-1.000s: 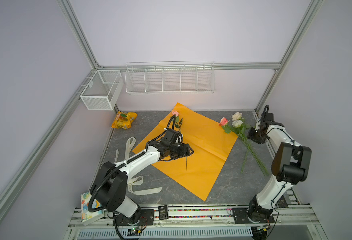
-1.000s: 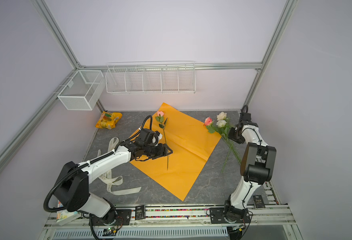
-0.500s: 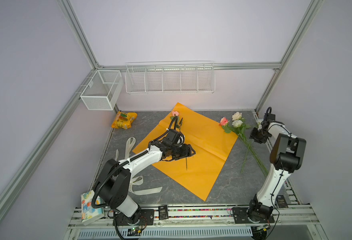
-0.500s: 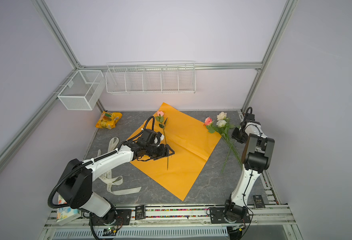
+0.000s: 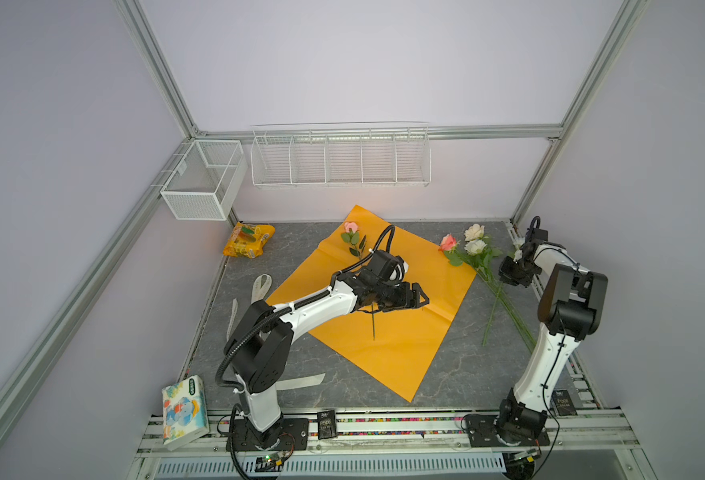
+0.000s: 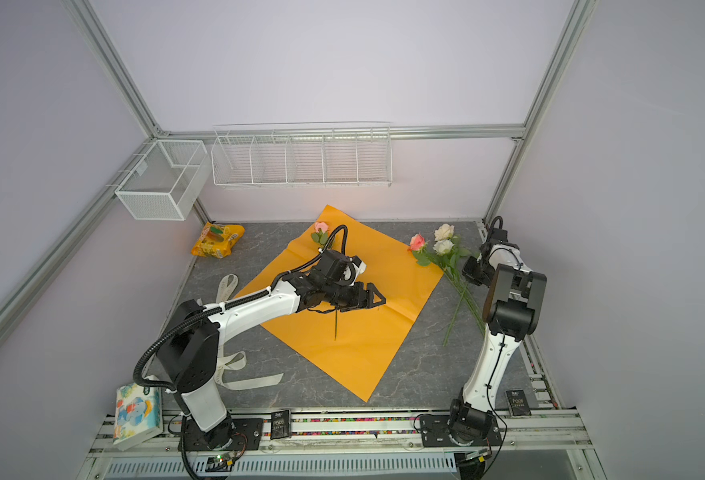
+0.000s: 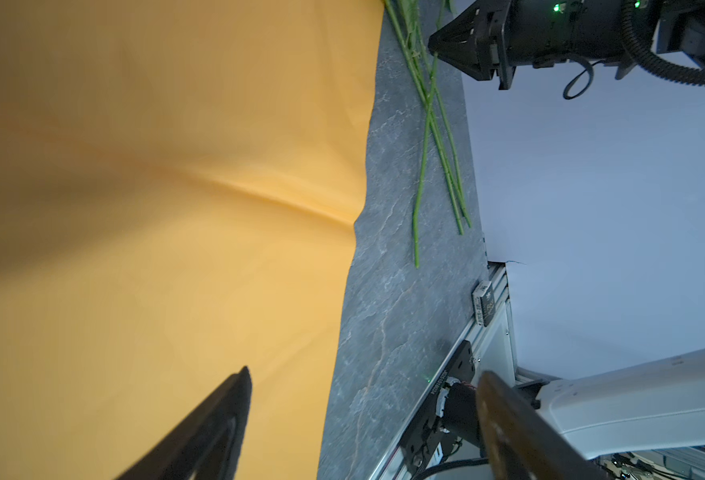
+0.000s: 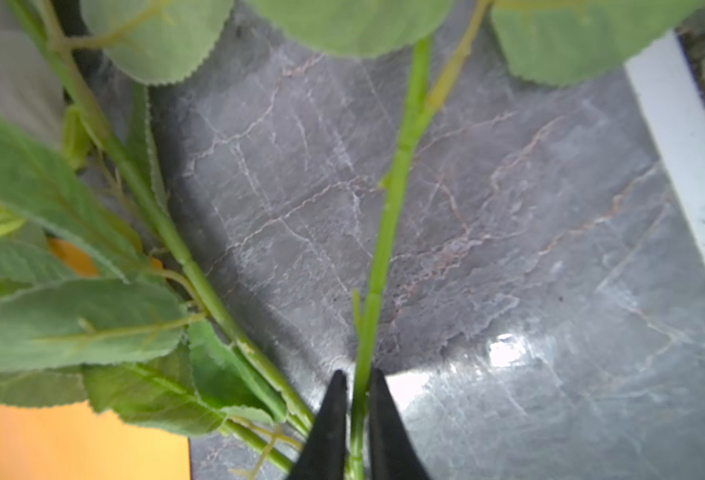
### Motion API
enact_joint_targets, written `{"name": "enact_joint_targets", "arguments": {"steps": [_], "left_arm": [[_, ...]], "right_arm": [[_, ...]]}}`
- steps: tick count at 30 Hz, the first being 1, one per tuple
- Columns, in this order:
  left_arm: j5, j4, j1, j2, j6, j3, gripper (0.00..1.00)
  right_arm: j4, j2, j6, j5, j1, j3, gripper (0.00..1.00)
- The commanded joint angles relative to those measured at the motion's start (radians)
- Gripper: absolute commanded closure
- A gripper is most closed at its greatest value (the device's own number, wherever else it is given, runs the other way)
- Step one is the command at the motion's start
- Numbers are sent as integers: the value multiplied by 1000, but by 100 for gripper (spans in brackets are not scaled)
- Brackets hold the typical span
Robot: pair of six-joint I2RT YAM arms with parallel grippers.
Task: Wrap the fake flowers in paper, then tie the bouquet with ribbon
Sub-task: 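Lift a white rose with the right gripper and lay it beside the pink rose, then open the right gripper and raise it off the white rose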
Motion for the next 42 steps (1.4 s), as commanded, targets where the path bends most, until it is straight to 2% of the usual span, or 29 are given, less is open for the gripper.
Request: {"name": "enact_joint_targets", "arguments": {"steps": [1,3,5,9,12,17,22,25,29,34,42], "left_arm": [[-90,-35,1,-14,37,55,9],[-175,-88,6,-54,78,69,0],[-240,-99,27,-107,92,45,0],[-224,-49,145,-226,69,-71,0],[-211,-58,246,-326,71,-155,0],[-188,-109,418,-477,65,-290,1],[-175,-128,531,-610,59,-406,0],[-194,-122,549,-677,46,-462,0],[-193,-134,554,-709,40,-485,0],[-172,-137,555,-699,37,-486,0],[-163,-136,555,-688,42,-473,1]], "right_arm": [[-37,-98,-37,23,5,34,92],[-33,-183,-48,17,14,33,93],[-30,-254,-59,-17,38,24,93],[-11,-361,-21,-94,154,-32,93],[67,-393,54,-147,298,-99,93],[168,-289,163,-156,569,-67,93],[145,-44,200,-188,736,178,93],[95,110,214,-232,784,365,93],[15,255,223,-201,823,565,92],[9,356,259,-184,821,669,92],[-30,403,265,-196,823,685,90]]}}
